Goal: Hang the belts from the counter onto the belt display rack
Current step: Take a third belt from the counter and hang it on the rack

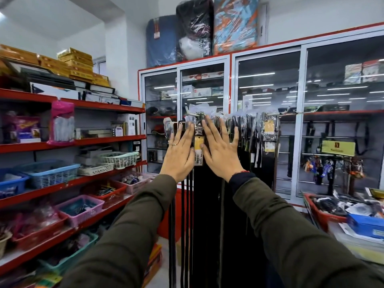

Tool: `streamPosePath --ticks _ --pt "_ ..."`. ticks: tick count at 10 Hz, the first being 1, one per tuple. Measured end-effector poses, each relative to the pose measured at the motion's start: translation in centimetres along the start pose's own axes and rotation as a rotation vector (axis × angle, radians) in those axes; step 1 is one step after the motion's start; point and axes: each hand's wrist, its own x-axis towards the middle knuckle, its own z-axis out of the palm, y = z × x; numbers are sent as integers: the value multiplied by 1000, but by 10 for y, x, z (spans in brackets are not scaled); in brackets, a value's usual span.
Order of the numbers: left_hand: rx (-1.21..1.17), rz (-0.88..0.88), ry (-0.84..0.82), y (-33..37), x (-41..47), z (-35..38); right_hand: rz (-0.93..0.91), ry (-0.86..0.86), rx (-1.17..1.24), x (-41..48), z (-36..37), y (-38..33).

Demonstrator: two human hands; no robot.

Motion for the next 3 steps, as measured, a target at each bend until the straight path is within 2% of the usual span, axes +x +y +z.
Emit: streamPosePath --ticks 2,3 --pt "85 -41 67 17 -8 6 -32 -63 46 -12 -28 1" --pt "177 -90 199 42 -12 7 -24 65 173 -28 -68 23"
